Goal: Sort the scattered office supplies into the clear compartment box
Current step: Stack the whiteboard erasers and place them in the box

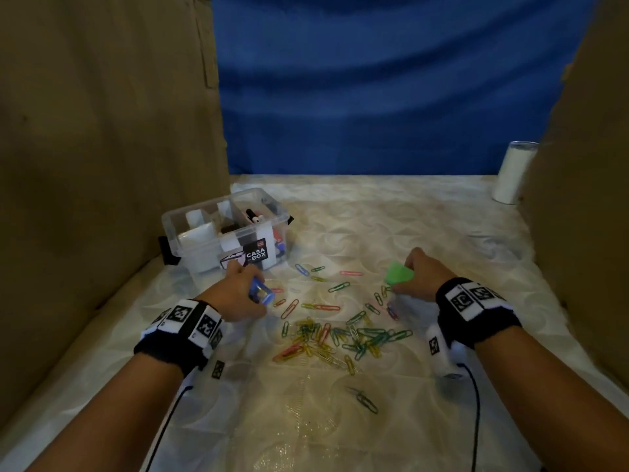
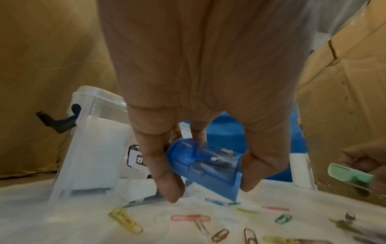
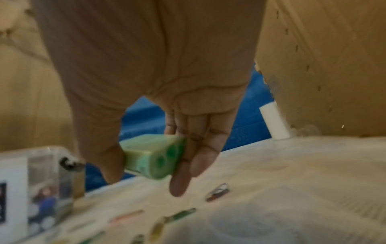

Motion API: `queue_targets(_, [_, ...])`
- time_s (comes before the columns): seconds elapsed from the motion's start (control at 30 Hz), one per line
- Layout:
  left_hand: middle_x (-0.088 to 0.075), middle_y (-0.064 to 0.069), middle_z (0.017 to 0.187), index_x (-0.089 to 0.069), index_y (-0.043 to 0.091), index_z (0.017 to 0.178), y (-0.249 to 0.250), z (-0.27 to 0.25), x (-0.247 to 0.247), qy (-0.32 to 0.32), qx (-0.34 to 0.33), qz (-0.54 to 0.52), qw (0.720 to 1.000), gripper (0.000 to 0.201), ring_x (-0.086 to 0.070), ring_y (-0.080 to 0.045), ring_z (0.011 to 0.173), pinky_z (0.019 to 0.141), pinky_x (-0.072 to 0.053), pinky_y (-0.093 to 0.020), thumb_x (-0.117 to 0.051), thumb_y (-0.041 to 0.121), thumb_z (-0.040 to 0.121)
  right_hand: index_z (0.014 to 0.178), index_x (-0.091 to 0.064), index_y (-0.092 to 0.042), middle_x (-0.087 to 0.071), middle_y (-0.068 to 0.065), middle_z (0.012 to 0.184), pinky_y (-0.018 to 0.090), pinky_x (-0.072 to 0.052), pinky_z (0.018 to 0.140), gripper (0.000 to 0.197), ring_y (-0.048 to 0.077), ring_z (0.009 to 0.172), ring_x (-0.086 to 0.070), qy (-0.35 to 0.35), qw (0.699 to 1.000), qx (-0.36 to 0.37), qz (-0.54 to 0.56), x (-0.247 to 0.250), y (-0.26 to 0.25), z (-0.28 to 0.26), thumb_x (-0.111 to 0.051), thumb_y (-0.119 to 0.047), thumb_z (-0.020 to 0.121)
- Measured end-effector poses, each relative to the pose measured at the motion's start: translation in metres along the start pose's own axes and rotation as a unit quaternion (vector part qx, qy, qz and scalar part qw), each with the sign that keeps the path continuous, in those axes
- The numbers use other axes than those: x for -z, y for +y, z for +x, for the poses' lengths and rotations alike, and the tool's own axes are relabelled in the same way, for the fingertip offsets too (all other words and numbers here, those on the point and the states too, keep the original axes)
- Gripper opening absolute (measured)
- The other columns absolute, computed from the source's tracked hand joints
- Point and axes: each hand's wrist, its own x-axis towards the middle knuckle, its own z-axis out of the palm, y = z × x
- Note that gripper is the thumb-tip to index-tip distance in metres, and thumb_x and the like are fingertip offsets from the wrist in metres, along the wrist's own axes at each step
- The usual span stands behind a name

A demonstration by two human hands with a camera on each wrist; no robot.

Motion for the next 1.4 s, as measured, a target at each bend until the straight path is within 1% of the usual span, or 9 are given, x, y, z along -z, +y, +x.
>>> queue_targets(0.2, [-0.04, 0.0, 0.127, -0.045, 0.028, 0.126, -0.007, -0.018, 0.027, 0.055, -0.078, -0.081, 0.992, 0.053, -0.054, -0.015, 0.106, 0.097, -0.044, -0.026, -0.071, 0.035, 0.08, 0.109, -0.045, -0.019, -0.057, 0.008, 0.093, 0.031, -0.051, 0.054, 0.05, 0.021, 0.058, -0.059, 0.005, 0.957, 0.092, 0.274, -0.009, -0.036, -0.015, -0.078, -0.034, 0.075])
queue_targets(0.4, [-0.056, 0.006, 0.119, -0.046, 0.024, 0.132, -0.016, -0.002, 0.093, 0.12, -0.078, -0.125, 0.982, 0.056, -0.056, -0.013, 0.106, 0.093, -0.049, -0.033, -0.067, 0.039, 0.083, 0.109, -0.037, -0.024, -0.056, 0.012, 0.1, 0.031, -0.052, 0.049, 0.031, 0.024, 0.061, -0.062, -0.015, 0.928, 0.127, 0.351, -0.024, -0.076, -0.019, -0.062, -0.021, 0.091])
queue_targets(0.57, [-0.055, -0.006, 0.133, -0.046, 0.015, 0.136, -0.028, 0.047, 0.14, 0.118, -0.021, -0.03, 0.992, 0.06, -0.054, -0.023, 0.117, 0.1, -0.045, -0.036, -0.068, 0.037, 0.084, 0.114, -0.028, -0.024, -0.051, 0.012, 0.102, 0.043, -0.056, 0.066, 0.029, 0.027, 0.075, -0.062, -0.032, 0.927, 0.129, 0.35, -0.04, -0.105, -0.018, -0.046, -0.009, 0.096])
queue_targets(0.77, [-0.063, -0.013, 0.121, -0.058, 0.008, 0.123, -0.022, 0.111, 0.153, 0.055, 0.019, 0.135, 0.989, 0.046, -0.058, -0.028, 0.109, 0.089, -0.048, -0.036, -0.065, 0.031, 0.084, 0.112, -0.024, -0.024, -0.05, 0.008, 0.095, 0.038, -0.054, 0.065, 0.022, 0.025, 0.075, -0.057, -0.025, 0.935, 0.135, 0.327, -0.055, -0.12, -0.011, -0.036, -0.013, 0.098])
queue_targets(0.87, [-0.054, -0.009, 0.131, -0.051, 0.01, 0.131, -0.02, 0.139, 0.153, 0.011, 0.041, 0.221, 0.974, 0.056, -0.053, -0.027, 0.119, 0.097, -0.045, -0.035, -0.07, 0.031, 0.082, 0.112, -0.022, -0.025, -0.053, 0.008, 0.088, 0.044, -0.053, 0.065, 0.025, 0.034, 0.074, -0.058, -0.005, 0.942, 0.146, 0.303, -0.059, -0.123, -0.008, -0.039, -0.015, 0.097])
queue_targets(1.03, [-0.068, -0.002, 0.102, -0.068, 0.02, 0.097, -0.039, 0.202, 0.151, -0.072, 0.066, 0.315, 0.944, 0.064, -0.065, -0.023, 0.092, 0.087, -0.055, -0.037, -0.083, 0.057, 0.046, 0.111, -0.023, -0.025, -0.059, 0.014, 0.086, 0.04, -0.049, 0.064, 0.027, 0.022, 0.064, -0.054, 0.011, 0.951, 0.148, 0.27, -0.063, -0.119, -0.003, -0.042, -0.015, 0.095])
queue_targets(1.13, [-0.068, 0.002, 0.103, -0.067, 0.025, 0.103, -0.059, 0.235, 0.14, -0.084, 0.061, 0.335, 0.936, 0.111, -0.065, -0.023, 0.09, 0.085, -0.056, -0.038, -0.073, 0.076, 0.005, 0.111, -0.024, -0.025, -0.057, 0.012, 0.082, 0.032, -0.042, 0.058, 0.027, 0.015, 0.058, -0.049, 0.005, 0.952, 0.148, 0.268, -0.064, -0.115, -0.004, -0.043, -0.015, 0.095])
queue_targets(1.27, [-0.063, -0.003, 0.117, -0.062, 0.022, 0.117, -0.037, 0.194, 0.137, -0.058, 0.051, 0.339, 0.938, 0.077, -0.061, -0.026, 0.103, 0.09, -0.052, -0.037, -0.083, 0.054, 0.051, 0.11, -0.024, -0.029, -0.055, 0.013, 0.082, 0.034, -0.04, 0.057, 0.028, 0.017, 0.059, -0.048, -0.015, 0.954, 0.15, 0.257, -0.066, -0.108, -0.006, -0.042, -0.014, 0.095])
queue_targets(1.4, [-0.06, -0.003, 0.124, -0.056, 0.022, 0.128, -0.03, 0.178, 0.135, -0.037, 0.067, 0.32, 0.944, 0.08, -0.058, -0.025, 0.109, 0.096, -0.049, -0.037, -0.083, 0.048, 0.058, 0.112, -0.029, -0.033, -0.06, 0.018, 0.095, 0.036, -0.044, 0.061, 0.031, 0.024, 0.066, -0.054, -0.03, 0.958, 0.161, 0.234, -0.067, -0.107, -0.009, -0.044, -0.013, 0.094])
